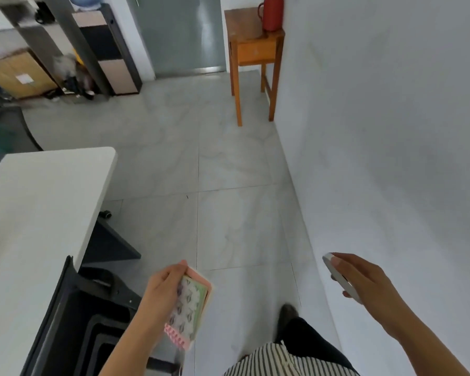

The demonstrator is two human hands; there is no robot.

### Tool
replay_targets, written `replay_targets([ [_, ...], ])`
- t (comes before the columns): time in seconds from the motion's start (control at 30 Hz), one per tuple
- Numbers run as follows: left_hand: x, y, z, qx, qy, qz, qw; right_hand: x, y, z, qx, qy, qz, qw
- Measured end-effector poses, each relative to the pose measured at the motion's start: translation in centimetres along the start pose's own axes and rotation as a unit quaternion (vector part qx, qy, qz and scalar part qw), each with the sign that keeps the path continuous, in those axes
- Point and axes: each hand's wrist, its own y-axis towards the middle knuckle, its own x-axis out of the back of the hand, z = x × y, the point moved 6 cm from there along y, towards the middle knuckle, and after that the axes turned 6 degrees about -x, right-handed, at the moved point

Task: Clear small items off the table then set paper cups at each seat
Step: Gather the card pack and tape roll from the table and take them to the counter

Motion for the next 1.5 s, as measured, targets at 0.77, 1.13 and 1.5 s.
replay_targets([
  [0.77,1.2,43.2,-23.7,0.035,-0.077,-0.113,0.99,-14.6,50.7,39.4,0.101,-0.156,0.222,0.957],
  [1.13,18.0,65.9,-34.3,0.051,-0.083,-0.17,0.981,-22.4,68.7,57.3,0.067,-0.12,0.18,0.974],
  [1.5,29.1,88.1,-41.8,0.088,-0.143,-0.223,0.96,-39.6,89.3,74.4,0.075,-0.162,0.251,0.951],
])
